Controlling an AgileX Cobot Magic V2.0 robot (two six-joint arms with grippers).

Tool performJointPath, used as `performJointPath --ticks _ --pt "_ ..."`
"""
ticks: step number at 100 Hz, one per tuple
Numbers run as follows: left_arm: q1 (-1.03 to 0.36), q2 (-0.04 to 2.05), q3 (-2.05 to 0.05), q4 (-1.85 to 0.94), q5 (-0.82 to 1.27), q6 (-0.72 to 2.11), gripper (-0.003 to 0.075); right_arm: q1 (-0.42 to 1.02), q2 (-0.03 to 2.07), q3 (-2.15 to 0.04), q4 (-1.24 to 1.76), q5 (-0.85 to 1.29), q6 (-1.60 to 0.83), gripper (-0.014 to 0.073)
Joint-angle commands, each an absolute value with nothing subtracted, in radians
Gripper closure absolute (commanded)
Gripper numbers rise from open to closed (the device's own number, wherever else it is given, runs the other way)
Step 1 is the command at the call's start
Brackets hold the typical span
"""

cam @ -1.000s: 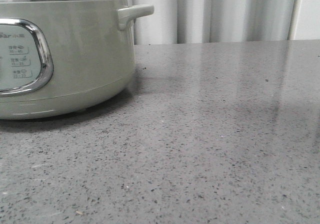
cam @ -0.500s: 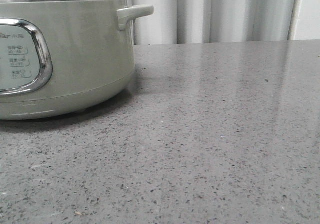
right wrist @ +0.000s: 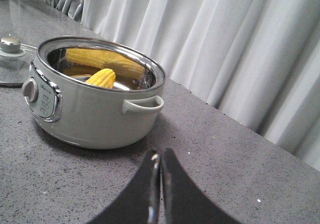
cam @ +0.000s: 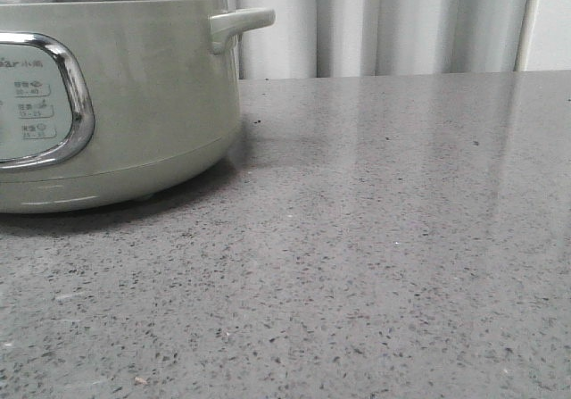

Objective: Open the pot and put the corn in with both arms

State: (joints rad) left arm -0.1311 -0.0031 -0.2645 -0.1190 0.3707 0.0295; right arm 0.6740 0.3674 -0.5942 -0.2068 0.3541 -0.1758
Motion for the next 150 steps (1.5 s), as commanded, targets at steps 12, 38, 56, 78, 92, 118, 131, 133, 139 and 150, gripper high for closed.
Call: performJointPath --ticks 12,38,56,78,92,118,131,133,139,150 --pt "-0.139 0.011 -0.289 -0.133 0.286 0.031 0.0741 0.668 0.373 -0.619 -0.223 0.282 -0.186 0.0659" --pt "-0.139 0.008 -0.287 -0.13 0.286 0.031 0.0741 0.668 0.373 -0.619 -0.223 0.282 -0.186 0.0659" --pt "-0.134 -0.006 -0.2 -0.013 0.276 0.031 0.0741 0.668 0.373 -0.619 -0.223 0.282 -0.186 0.0659" --pt "-0.129 -0.008 -0.042 -0.017 0.233 0.031 0.0741 0.668 0.373 -0.619 -0.223 0.282 -0.186 0.0659" --pt "-0.129 -0.008 0.01 -0.017 0.228 0.031 0.0741 0.668 0.373 -0.619 -0.223 0.282 -0.186 0.0659" --pt "-0.129 -0.039 0.008 -0.05 0.313 0.027 0.0741 0.668 0.373 -0.619 -0.223 0.282 -0.186 0.0659" --pt "-0.129 -0.037 0.008 -0.066 0.313 0.027 0.0741 0.668 0.373 -0.619 -0.223 0.283 -0.186 0.0659" --pt "-0.129 -0.037 0.008 -0.066 0.313 0.027 0.0741 0.668 0.373 -0.619 -0.223 0.283 -0.186 0.0659" --pt "-0.129 -0.037 0.008 -0.066 0.313 0.027 0.0741 0.668 0.373 -0.619 -0.223 0.283 -0.186 0.0659" --pt "-0.129 -0.037 0.008 -0.066 0.313 0.027 0.0741 0.668 0.373 -0.619 -0.223 0.283 -0.186 0.0659"
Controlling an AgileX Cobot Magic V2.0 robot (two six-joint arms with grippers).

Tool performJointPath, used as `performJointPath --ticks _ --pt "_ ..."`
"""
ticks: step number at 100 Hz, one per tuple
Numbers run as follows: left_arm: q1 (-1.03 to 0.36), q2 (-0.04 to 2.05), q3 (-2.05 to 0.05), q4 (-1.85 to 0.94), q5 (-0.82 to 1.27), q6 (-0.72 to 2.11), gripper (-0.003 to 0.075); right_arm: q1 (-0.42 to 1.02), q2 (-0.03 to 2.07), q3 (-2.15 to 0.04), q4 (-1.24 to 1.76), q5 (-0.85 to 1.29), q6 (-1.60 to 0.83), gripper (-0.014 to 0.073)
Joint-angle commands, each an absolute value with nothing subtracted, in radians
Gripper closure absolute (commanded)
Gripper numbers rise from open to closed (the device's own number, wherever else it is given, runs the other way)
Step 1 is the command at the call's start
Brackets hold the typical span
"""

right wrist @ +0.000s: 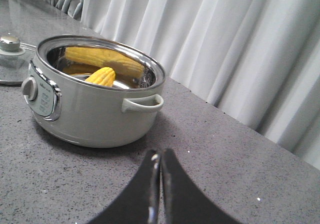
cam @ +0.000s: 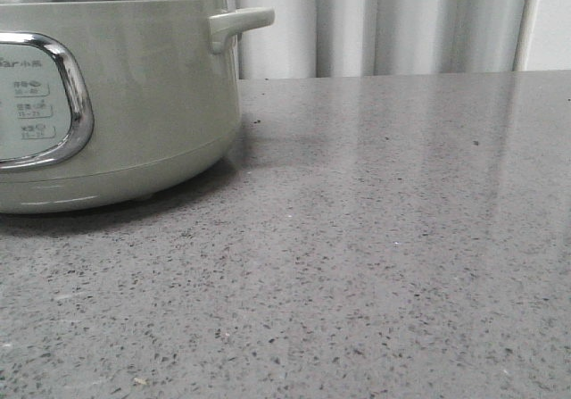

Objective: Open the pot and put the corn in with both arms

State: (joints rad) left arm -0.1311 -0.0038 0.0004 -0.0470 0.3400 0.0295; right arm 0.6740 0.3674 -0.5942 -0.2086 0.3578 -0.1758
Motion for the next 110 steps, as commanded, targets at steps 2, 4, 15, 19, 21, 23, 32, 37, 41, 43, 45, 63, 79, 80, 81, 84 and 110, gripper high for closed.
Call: performJointPath --ticks 2,4,15,19,21,23,32,37,41,43,45,63,79,80,81,84,110 --pt "-0.129 -0.037 0.008 -0.066 0.313 0.027 0.0741 0.668 0.373 -0.619 -0.223 0.283 -0.186 0.0659" --pt "-0.129 -0.037 0.008 -0.066 0.313 0.027 0.0741 0.668 0.373 -0.619 -0.223 0.283 -0.186 0.0659" --pt "-0.129 -0.037 0.008 -0.066 0.313 0.027 0.0741 0.668 0.373 -0.619 -0.223 0.283 -0.186 0.0659" --pt "-0.129 -0.037 0.008 -0.066 0.313 0.027 0.0741 0.668 0.373 -0.619 -0.223 0.283 -0.186 0.0659" --pt "-0.129 -0.037 0.008 -0.066 0.313 0.027 0.0741 0.668 0.373 -0.619 -0.223 0.283 -0.186 0.0659" --pt "-0.129 -0.037 0.008 -0.066 0.313 0.027 0.0741 0.668 0.373 -0.619 -0.223 0.283 -0.186 0.0659" --pt "-0.129 -0.037 0.008 -0.066 0.313 0.027 0.0741 0.668 0.373 -0.619 -0.223 0.283 -0.186 0.0659" --pt "-0.129 -0.037 0.008 -0.066 0.313 0.027 0.0741 0.668 0.373 -0.619 -0.223 0.283 -0.186 0.0659" --pt "-0.129 -0.037 0.008 -0.066 0.313 0.027 0.0741 0.668 0.373 -0.619 -0.223 0.283 -0.186 0.0659" --pt "-0.129 -0.037 0.008 -0.066 0.313 0.027 0.0741 0.668 0.373 -0.619 -0.223 0.283 -0.186 0.0659" --pt "-0.129 -0.037 0.008 -0.066 0.313 0.027 0.0741 0.668 0.373 -0.619 -0.223 0.283 -0.186 0.0659" --pt "-0.129 -0.037 0.008 -0.066 0.313 0.027 0.0741 0.664 0.362 -0.588 -0.223 0.255 -0.186 0.0659" --pt "-0.129 -0.037 0.008 -0.066 0.313 0.027 0.0741 0.651 0.345 -0.486 -0.223 0.208 -0.186 0.0659" --pt "-0.129 -0.037 0.008 -0.066 0.313 0.027 0.0741 0.651 0.345 -0.474 -0.223 0.207 -0.186 0.0659" --pt "-0.129 -0.037 0.008 -0.066 0.313 0.027 0.0741 0.647 0.345 -0.468 -0.223 0.207 -0.186 0.0659" --pt "-0.129 -0.037 0.008 -0.066 0.313 0.027 0.0741 0.644 0.345 -0.445 -0.223 0.207 -0.186 0.0659" --pt "-0.129 -0.037 0.008 -0.066 0.313 0.027 0.0741 0.478 0.28 -0.214 -0.223 0.145 -0.186 0.0659"
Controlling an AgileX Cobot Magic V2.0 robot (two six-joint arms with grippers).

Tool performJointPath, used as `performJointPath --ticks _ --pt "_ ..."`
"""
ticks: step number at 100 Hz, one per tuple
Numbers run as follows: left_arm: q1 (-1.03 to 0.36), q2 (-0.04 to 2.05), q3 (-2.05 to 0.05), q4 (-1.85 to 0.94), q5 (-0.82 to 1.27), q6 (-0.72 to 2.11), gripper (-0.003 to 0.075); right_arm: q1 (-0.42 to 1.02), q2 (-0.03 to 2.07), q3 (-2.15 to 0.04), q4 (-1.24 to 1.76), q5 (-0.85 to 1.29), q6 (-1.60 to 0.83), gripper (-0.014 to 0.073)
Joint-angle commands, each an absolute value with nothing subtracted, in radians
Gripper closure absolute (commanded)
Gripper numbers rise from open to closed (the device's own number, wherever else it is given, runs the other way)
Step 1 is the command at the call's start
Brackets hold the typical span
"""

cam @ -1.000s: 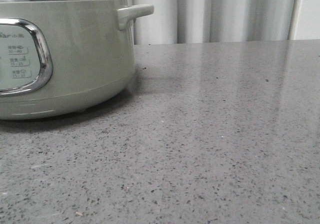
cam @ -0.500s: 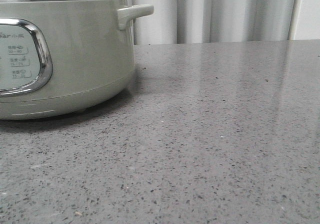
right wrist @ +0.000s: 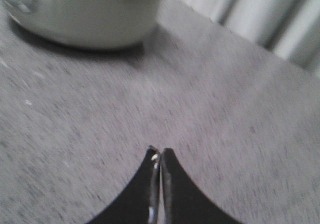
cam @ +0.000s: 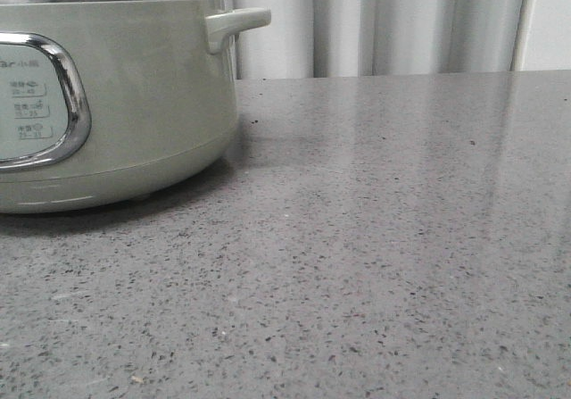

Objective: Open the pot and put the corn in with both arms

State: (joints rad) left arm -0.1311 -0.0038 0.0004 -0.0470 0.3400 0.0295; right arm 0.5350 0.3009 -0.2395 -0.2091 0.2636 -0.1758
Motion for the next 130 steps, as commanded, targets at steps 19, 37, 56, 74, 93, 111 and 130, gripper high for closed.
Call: performJointPath --ticks 19,37,56,74,93,111,130 --pt "-0.129 -0.037 0.008 -0.066 0.313 0.027 0.0741 0.377 0.139 -0.101 -0.219 0.118 -0.186 0.0659" --pt "-0.129 -0.037 0.008 -0.066 0.313 0.027 0.0741 0.298 0.04 -0.021 -0.095 0.109 -0.186 0.0659" --pt "-0.129 -0.037 0.008 -0.066 0.313 0.027 0.0741 0.249 -0.009 0.029 -0.05 0.1 -0.186 0.0659" --pt "-0.129 -0.037 0.008 -0.066 0.313 0.027 0.0741 0.247 -0.01 0.029 -0.05 0.158 -0.186 0.0659" --pt "-0.129 -0.037 0.008 -0.066 0.313 0.027 0.0741 0.247 -0.01 0.029 -0.013 0.156 -0.184 0.0659" --pt "-0.129 -0.037 0.008 -0.066 0.313 0.027 0.0741 0.247 -0.01 0.029 0.012 0.198 -0.184 0.0659" --pt "-0.129 -0.037 0.008 -0.066 0.313 0.027 0.0741 0.235 -0.01 0.029 0.038 0.284 -0.155 0.0659"
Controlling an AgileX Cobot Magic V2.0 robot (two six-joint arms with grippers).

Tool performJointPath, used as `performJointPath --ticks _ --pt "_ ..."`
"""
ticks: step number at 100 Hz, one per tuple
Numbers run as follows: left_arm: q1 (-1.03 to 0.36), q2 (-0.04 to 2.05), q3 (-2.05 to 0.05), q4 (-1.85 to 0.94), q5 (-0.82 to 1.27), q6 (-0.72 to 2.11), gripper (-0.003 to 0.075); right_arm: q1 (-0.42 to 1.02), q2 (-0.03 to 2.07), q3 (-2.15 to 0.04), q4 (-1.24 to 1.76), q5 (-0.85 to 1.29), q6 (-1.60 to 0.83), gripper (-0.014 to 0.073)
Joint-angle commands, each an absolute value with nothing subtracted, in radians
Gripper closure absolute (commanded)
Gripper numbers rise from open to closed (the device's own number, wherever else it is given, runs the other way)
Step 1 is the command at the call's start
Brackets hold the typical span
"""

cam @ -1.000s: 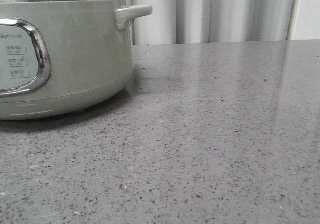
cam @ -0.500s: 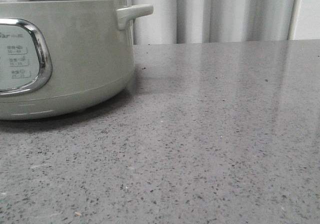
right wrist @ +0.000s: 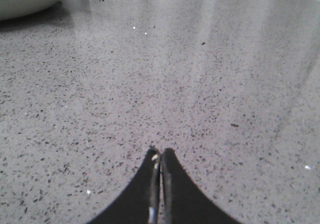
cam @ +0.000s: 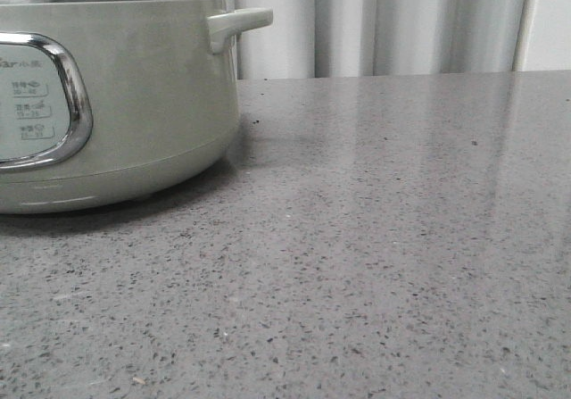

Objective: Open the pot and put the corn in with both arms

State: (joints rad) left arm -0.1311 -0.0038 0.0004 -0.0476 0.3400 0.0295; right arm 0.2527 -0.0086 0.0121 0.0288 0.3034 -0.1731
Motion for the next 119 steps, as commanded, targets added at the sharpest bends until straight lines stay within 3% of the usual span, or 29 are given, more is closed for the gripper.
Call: performJointPath --ticks 1,33,119 --pt "-0.129 -0.037 0.008 -0.066 0.313 0.027 0.0741 0.233 -0.01 0.029 0.038 0.286 -0.149 0.0659" --pt "-0.129 -0.037 0.008 -0.066 0.313 0.027 0.0741 0.074 -0.027 0.03 0.038 0.3 -0.133 0.0659" --pt "-0.129 -0.037 0.008 -0.066 0.313 0.027 0.0741 0.071 -0.031 0.03 0.037 0.297 -0.133 0.0659"
